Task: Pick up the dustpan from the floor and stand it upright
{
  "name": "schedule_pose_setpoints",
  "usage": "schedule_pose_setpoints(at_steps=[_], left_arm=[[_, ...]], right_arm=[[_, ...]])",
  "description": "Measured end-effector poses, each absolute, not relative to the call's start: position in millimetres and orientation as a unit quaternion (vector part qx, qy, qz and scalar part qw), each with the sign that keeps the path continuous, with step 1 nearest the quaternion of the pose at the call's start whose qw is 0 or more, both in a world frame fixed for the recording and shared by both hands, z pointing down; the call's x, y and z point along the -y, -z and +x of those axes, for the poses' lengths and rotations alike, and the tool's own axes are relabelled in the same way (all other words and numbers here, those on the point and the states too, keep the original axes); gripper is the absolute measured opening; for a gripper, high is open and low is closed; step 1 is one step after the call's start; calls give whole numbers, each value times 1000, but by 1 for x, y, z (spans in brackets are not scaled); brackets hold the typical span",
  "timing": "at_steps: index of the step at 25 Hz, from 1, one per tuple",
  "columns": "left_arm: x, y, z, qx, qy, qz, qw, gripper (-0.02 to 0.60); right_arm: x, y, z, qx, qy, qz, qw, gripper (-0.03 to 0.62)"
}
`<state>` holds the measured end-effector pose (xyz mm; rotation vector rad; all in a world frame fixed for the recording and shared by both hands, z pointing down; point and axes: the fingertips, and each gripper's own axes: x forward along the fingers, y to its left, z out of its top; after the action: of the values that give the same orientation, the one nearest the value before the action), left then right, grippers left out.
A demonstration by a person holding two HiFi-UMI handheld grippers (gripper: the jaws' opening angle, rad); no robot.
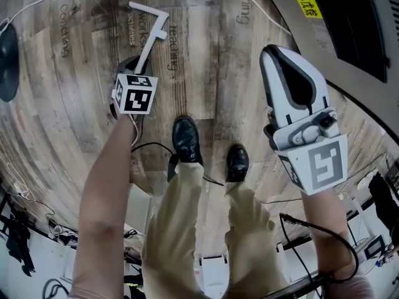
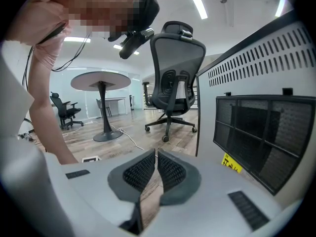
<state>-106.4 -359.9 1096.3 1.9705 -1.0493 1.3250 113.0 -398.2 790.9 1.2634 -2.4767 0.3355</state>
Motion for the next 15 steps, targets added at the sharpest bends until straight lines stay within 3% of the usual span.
schedule_pose_setpoints(at_steps=[7, 15], left_arm=[[360, -1058, -111, 402, -484, 734, 257, 87], [344, -958, -133, 427, -461, 740, 242, 86]], right_arm=[[395, -767, 111, 877, -114, 439, 160, 17], [385, -684, 81, 897, -100, 402, 151, 17]])
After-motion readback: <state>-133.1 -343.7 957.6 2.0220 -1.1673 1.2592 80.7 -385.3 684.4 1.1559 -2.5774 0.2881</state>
